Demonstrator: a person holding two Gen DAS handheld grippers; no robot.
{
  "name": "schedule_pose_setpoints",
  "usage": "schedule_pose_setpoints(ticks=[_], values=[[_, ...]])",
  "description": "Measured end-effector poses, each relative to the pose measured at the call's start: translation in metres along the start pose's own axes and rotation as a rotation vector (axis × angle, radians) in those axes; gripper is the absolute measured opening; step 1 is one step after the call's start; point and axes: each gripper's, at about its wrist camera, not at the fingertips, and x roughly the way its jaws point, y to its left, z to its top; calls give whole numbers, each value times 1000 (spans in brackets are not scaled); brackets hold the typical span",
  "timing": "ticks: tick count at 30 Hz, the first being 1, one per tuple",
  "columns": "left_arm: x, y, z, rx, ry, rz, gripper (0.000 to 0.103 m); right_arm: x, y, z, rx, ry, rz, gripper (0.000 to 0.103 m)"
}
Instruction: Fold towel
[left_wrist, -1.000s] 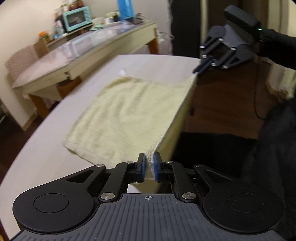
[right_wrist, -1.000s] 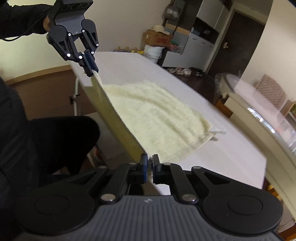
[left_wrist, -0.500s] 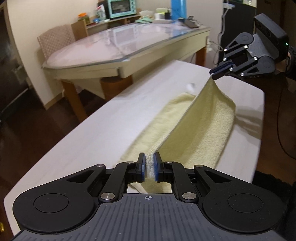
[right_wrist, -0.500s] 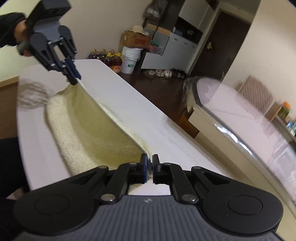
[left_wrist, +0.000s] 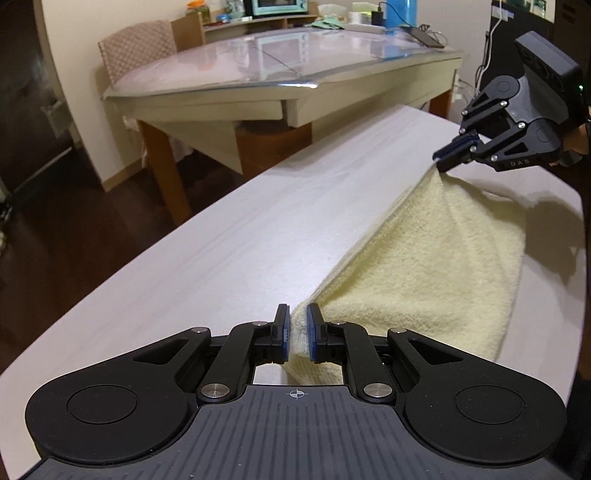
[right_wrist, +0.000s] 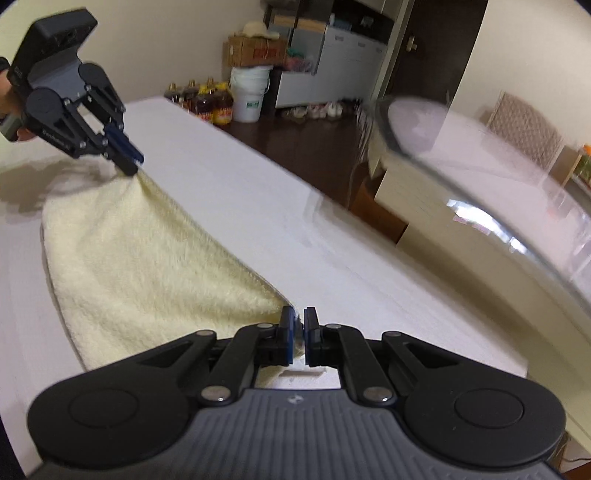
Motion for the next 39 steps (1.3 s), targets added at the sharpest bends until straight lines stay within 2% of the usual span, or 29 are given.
schedule_pose_setpoints(ticks=[1, 2, 3, 4, 7, 10, 13, 15, 16, 17, 21, 24, 25, 27, 30, 31, 33, 35, 39], values=[[0, 1, -1, -4, -3, 17, 28, 2, -1, -1, 9, 3, -4, 10], [-1, 2, -1, -7, -6, 36, 42, 3, -3, -2, 19, 5, -8, 14], [-1, 3, -2, -11, -10, 55, 43, 2, -4, -3, 34, -3, -17, 16], [-2, 4, -3, -12, -9, 76, 43, 1, -6, -5, 49, -12, -26, 24], [-6, 10, -8, -27, -12, 104, 43, -8, -5, -9, 60, -30, -59, 26], [-9, 14, -14, -21, -6, 134, 43, -24, 2, -8, 68, -71, -90, 35], [-15, 21, -19, -37, -14, 148, 43, -37, 17, 0, 69, -112, -87, 37], [-20, 26, -22, -51, -21, 150, 48, -48, 40, 6, 45, -152, -59, 39], [-24, 29, -25, -59, -24, 149, 54, -53, 52, 9, 27, -171, -38, 40], [-29, 31, -28, -63, -29, 155, 57, -57, 60, 12, 27, -161, -26, 40], [-39, 35, -35, -64, -32, 162, 58, -68, 129, 29, -84, -203, 56, 39], [-46, 38, -42, -74, -39, 170, 64, -61, 182, 38, -218, -198, 58, 37], [-50, 40, -44, -82, -44, 171, 69, -60, 193, 40, -244, -194, 59, 35], [-57, 43, -49, -97, -58, 171, 71, -46, 226, 47, -329, -164, 57, 31], [-63, 45, -55, -108, -70, 169, 73, -28, 255, 55, -408, -128, 31, 28], [-66, 46, -57, -111, -78, 169, 74, -20, 264, 57, -449, -119, -6, 28], [-71, 48, -62, -125, -92, 168, 76, -6, 274, 62, -501, -83, -70, 26], [-75, 51, -66, -134, -103, 170, 80, 2, 281, 64, -550, -71, -96, 26], [-81, 54, -76, -138, -112, 170, 81, 21, 291, 64, -651, -37, -145, 25]])
